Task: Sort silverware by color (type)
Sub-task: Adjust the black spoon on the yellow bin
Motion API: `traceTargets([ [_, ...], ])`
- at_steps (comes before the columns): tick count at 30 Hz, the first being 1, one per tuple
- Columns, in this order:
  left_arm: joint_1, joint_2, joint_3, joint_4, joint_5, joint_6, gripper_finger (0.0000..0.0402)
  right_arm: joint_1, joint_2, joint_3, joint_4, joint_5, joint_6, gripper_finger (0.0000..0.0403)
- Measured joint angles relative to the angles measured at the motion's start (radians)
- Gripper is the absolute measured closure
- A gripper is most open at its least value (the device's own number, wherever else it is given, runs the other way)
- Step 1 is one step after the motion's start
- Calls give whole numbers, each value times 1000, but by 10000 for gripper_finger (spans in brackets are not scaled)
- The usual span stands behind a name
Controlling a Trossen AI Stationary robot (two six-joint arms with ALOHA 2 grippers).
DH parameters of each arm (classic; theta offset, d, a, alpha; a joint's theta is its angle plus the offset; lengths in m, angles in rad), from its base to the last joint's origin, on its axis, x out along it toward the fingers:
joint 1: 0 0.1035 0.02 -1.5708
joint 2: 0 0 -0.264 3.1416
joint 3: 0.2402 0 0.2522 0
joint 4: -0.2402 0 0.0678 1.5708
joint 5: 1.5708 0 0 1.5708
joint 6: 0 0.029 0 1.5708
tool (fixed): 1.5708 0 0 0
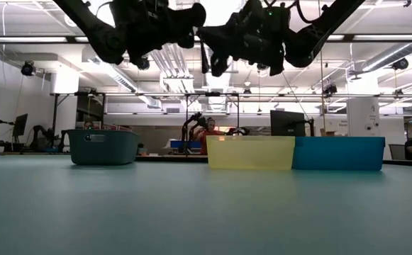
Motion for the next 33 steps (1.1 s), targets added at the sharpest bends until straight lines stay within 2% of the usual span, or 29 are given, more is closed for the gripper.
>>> traceTargets([
  [6, 49, 0, -13, -24, -115, -11, 401, -37, -2, 0, -32, 17, 47, 340],
  [14, 119, 0, -18, -121, -235, -40, 401, -127, -12, 0, -217, 39, 51, 315],
  [18, 158, 0, -19, -212, -320, -37, 401, -161, -12, 0, -302, 145, 44, 316],
  [22, 193, 0, -20, -345, -493, -23, 401, -163, -13, 0, -358, 272, -10, 319],
  [26, 206, -1, -20, -470, -705, -27, 401, -158, -15, 0, -402, 471, -31, 319],
  [28, 203, -1, -20, -512, -778, -35, 401, -157, -17, 0, -420, 569, -32, 319],
  [30, 201, -1, -20, -531, -816, -36, 401, -155, -17, 0, -431, 635, -25, 319],
  [33, 202, -1, -20, -533, -827, -52, 401, -153, -17, 0, -450, 670, -10, 314],
])
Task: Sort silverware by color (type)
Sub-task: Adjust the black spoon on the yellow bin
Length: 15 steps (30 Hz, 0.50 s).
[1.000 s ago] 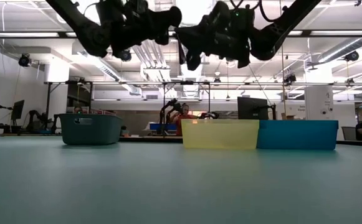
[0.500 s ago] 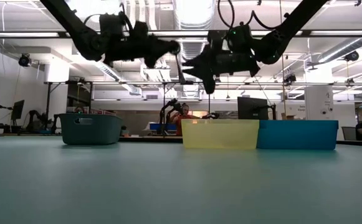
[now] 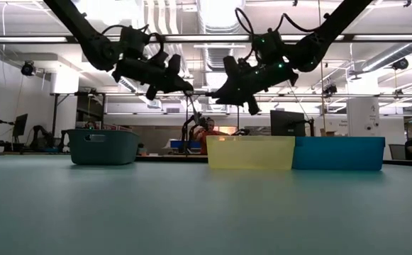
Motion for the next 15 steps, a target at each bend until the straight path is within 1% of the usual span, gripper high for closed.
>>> traceTargets([
  [4, -2, 0, 0, 0, -11, -7, 401, 7, 0, 5, -26, 5, 9, 303],
  [7, -6, 1, 0, 0, -12, -7, 401, 29, 0, 47, -75, 17, -3, 293],
  [10, -7, 9, 0, 1, -13, -9, 401, 55, 2, 124, -202, 76, -60, 284],
  [13, -7, 17, 0, 1, -14, -18, 402, 72, 6, 202, -350, 168, -107, 275],
  [15, -6, 22, 0, 2, -14, -26, 402, 76, 6, 246, -427, 211, -118, 270],
])
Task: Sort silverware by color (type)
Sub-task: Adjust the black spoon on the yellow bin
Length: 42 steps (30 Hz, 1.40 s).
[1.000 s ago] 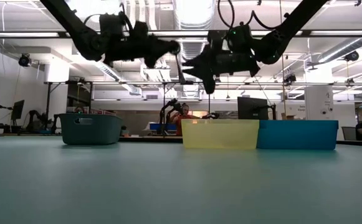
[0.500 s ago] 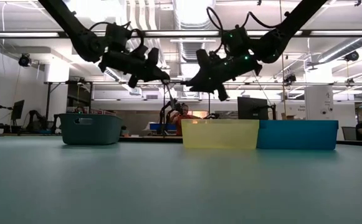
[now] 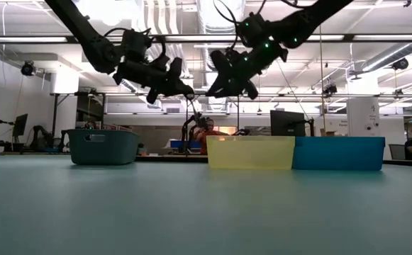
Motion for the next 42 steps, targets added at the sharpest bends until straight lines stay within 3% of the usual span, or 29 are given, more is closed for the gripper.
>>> traceTargets([
  [4, -1, 7, 0, 2, 0, -12, 402, 1, 0, 55, -73, 19, 6, 262],
  [15, -34, 8, 0, 101, 0, -54, 402, 37, 23, 67, -20, 22, -63, 252],
  [24, -52, 8, 0, 112, -1, -57, 402, 82, 53, 66, 51, 200, -144, 260],
  [37, -96, 9, 0, 162, -66, -55, 402, 88, 75, 69, 56, 203, -165, 270],
  [42, -98, 9, 0, 163, -71, -56, 402, 88, 75, 69, 56, 204, -176, 294],
])
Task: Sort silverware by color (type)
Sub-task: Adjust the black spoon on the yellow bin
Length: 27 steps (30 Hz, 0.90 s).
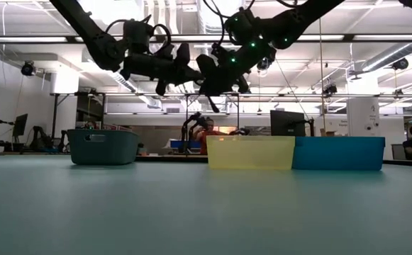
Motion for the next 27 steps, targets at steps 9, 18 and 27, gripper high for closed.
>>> traceTargets([
  [9, -27, 0, 0, 3, -1, 4, 402, 4, 0, 0, -1, 0, -31, 382],
  [18, -24, 0, 0, -7, 4, 3, 394, 4, 0, 1, -35, 1, 15, 393],
  [27, -17, 0, 0, -7, 6, 2, 355, 1, 0, 32, -160, -3, 151, 394],
])
